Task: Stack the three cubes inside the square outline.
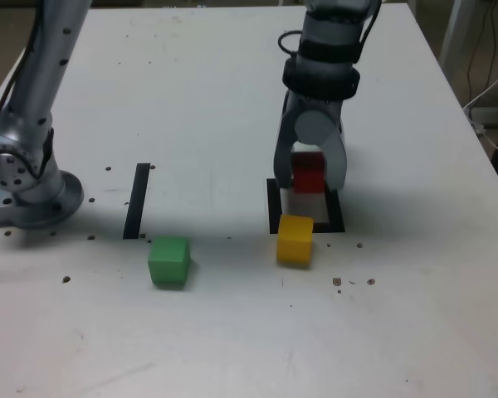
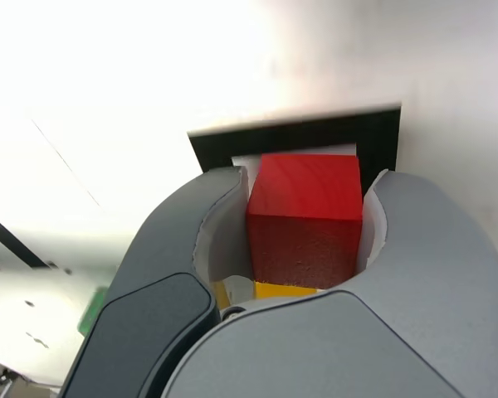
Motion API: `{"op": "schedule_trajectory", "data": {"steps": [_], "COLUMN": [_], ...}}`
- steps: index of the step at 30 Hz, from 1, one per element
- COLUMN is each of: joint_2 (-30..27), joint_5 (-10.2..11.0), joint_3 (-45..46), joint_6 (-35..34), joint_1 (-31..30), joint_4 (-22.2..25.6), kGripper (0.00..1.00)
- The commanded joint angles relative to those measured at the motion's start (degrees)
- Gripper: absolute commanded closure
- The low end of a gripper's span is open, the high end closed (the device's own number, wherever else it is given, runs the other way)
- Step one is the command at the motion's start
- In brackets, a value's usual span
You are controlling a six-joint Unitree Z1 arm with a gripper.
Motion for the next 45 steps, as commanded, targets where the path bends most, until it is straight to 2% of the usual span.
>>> {"op": "schedule_trajectory", "data": {"steps": [1, 8, 16, 18, 20, 25, 27, 35, 45], "joint_2": [0.6, 1.1, 1.4, 1.5, 1.8, 1.9, 1.8, 0.4, -7.0], "joint_5": [-0.5, -1.7, -1.8, -1.8, -1.8, -1.9, -1.9, -1.5, 2.8], "joint_3": [-0.1, 0.1, 1.3, 1.5, 1.9, 2.9, 3.1, 4.3, 9.3], "joint_6": [-0.8, -2.1, -3.4, -3.5, -3.5, -3.3, -3.2, -3.3, -5.8], "joint_1": [-0.5, -1.7, -1.8, -1.8, -1.8, -1.8, -1.8, -1.8, -2.2], "joint_4": [0.1, -0.1, -0.5, -0.7, -1.0, -1.9, -2.2, -3.4, -4.4], "kGripper": [0.80, 0.80, 0.79, 0.77, 0.64, 0.13, 0.03, 0.00, 0.00]}}
